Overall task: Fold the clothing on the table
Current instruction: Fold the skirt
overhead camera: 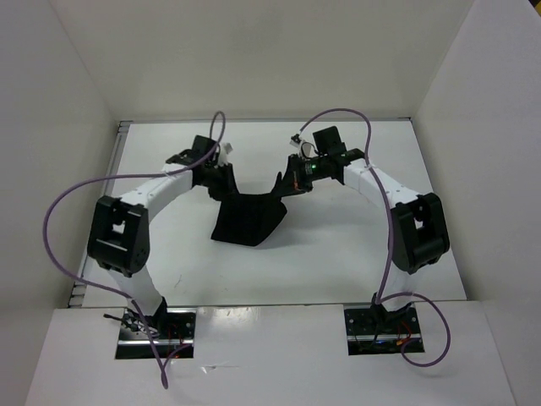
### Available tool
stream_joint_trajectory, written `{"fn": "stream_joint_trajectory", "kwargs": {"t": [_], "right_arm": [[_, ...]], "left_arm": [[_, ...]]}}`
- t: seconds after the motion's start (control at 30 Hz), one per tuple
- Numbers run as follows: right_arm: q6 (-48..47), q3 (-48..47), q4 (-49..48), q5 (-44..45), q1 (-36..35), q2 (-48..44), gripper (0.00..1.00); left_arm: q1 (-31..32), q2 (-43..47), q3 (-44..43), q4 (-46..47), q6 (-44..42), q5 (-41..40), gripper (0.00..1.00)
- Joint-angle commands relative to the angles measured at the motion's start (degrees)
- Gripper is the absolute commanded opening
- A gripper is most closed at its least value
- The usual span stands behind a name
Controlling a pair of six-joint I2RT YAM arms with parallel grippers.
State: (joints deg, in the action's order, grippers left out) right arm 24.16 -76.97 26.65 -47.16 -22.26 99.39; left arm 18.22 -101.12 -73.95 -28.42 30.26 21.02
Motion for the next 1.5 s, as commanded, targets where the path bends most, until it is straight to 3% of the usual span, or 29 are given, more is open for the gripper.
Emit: {"fn": "stream_joint_trajectory", "kwargs": {"t": [0.0,0.07,0.23,0.43,0.63,0.83,1.47], "right_arm": [[-1.4,-3.01,0.33,-0.57,-0.59,1.5,0.0],[-2.1,-4.06,1.64,0.57,-0.59,2.11,0.0],[-3.16,-4.59,3.57,1.19,-0.59,3.26,0.0],[-3.68,-6.43,6.82,1.8,-0.59,3.88,0.0],[-4.74,-8.28,8.5,2.33,-1.29,5.55,0.0],[-3.6,-9.42,8.5,4.0,-4.19,8.62,0.0],[0.36,-21.28,6.57,5.06,-12.18,19.77,0.0]], "left_arm": [[-2.22,4.17,-1.02,-5.75,-3.01,-8.6,0.28],[-4.06,4.18,-0.06,-6.81,-3.62,-11.42,0.28],[-6.0,3.04,3.99,-8.14,-4.16,-18.46,0.09],[-6.0,-0.48,5.93,-8.75,-4.16,-22.94,0.04],[-4.07,-2.68,8.2,-7.61,-4.68,-20.93,0.03],[-3.54,-3.73,10.14,-3.74,-3.54,-12.06,0.02],[-3.54,-3.21,11.29,-0.93,-4.07,-9.41,0.02]]}}
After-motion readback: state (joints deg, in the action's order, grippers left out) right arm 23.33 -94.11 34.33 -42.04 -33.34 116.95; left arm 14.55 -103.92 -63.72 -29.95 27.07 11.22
